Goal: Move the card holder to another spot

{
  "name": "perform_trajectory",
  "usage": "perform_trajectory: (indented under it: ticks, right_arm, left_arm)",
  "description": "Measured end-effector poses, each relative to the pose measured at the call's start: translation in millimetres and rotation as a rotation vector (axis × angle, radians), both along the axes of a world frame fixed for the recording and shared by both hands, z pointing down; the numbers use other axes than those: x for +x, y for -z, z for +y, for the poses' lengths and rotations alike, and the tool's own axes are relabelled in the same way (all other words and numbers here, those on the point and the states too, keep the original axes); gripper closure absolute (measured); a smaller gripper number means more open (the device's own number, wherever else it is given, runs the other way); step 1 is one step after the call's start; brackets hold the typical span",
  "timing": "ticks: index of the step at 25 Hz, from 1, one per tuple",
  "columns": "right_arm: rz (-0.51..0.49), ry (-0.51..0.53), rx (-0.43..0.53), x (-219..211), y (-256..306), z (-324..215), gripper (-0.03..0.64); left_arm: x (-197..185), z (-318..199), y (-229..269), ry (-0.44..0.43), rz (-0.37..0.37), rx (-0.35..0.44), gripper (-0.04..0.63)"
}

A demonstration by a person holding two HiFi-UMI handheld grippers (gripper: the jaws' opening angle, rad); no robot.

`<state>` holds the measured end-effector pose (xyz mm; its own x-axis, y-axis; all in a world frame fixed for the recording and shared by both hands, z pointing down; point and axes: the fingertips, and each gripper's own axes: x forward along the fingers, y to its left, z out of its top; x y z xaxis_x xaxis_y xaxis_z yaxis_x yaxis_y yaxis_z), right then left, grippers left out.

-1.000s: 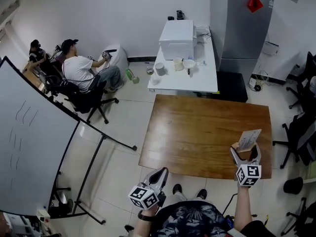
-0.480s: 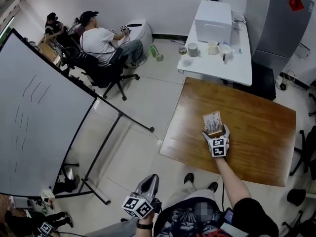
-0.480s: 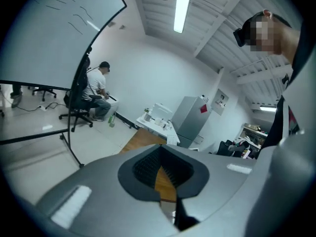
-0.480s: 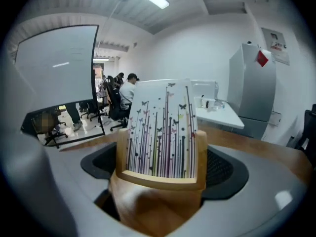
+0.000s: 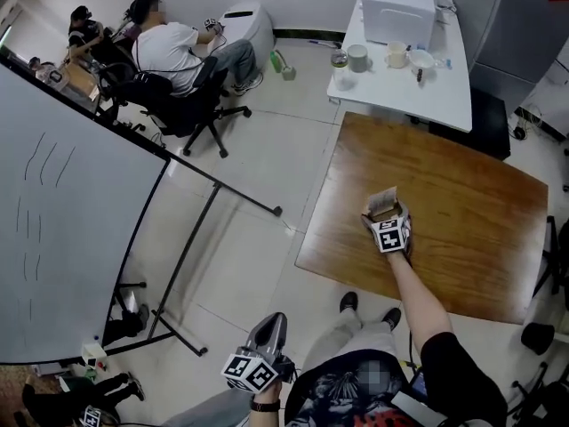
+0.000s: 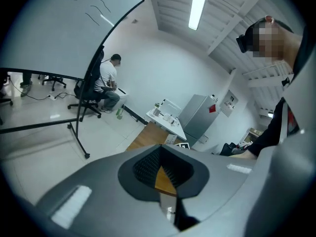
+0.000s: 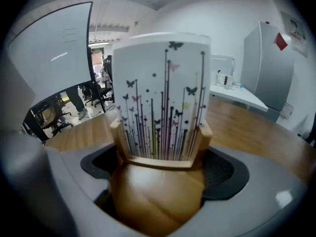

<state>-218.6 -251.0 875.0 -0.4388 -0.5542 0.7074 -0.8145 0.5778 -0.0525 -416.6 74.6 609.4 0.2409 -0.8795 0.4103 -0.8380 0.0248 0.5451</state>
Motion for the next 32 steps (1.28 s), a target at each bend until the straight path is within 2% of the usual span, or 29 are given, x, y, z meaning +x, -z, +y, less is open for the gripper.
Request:
perform_trajectory:
  ticks: [2,4,6,7,8,9,11,13,16,18,19,24,29,32]
  right_arm:
    - [-0.059,-0.039,-0.031,14,5,16,0.076]
    - [-0.217,-0.126,-0.007,42,41,37,0.041]
    - [-0.374,-0.232,0.05,91,93,68,0.042]
    - [-0.421,-0.286,0.085,124,117,89,0.056]
    - [-0.443,-0.335,0.122,160,138,111,0.114]
    - [-0.443,-0.378,0.16,194,160,134,0.165]
    - [-0.398,-0.448,0.226,255,215,178,0.22]
    - [-0.327,-0.502,0.301,314,258,209,0.356]
    - [-0.24,-0.555,0.383,371,292,238,0.488]
    - [-0.23,-0.572,0.392,391,297,251,0.546]
    - [-0.238,-0.574,0.399,397,299,254,0.61]
    - [-0.291,-0.561,0.428,414,308,268,0.617]
    - [-0.312,-0.529,0.456,423,314,274,0.617]
    - [-0.288,-0.462,0.455,419,314,272,0.617]
  left_arm:
    - [8,-18,3,-0.05,0.012,0.024,0.595]
    - [23,-41,11,-0.105,0.014,0.063,0.595]
    - [41,-67,20,-0.176,0.002,0.105,0.595]
    - [52,-79,22,-0.215,-0.002,0.118,0.595]
    - [64,-89,21,-0.257,-0.001,0.124,0.595]
    - [77,-97,20,-0.301,0.005,0.121,0.595]
    - [110,-104,17,-0.406,0.026,0.11,0.595]
    - [145,-109,19,-0.516,0.032,0.117,0.595]
    - [182,-113,23,-0.602,0.044,0.129,0.595]
    - [200,-114,25,-0.619,0.058,0.134,0.595]
    - [208,-114,28,-0.624,0.064,0.14,0.595]
    - [254,-107,47,-0.659,0.073,0.185,0.595]
    - [271,-101,58,-0.661,0.056,0.21,0.595]
    - [276,-98,61,-0.647,0.049,0.217,0.595]
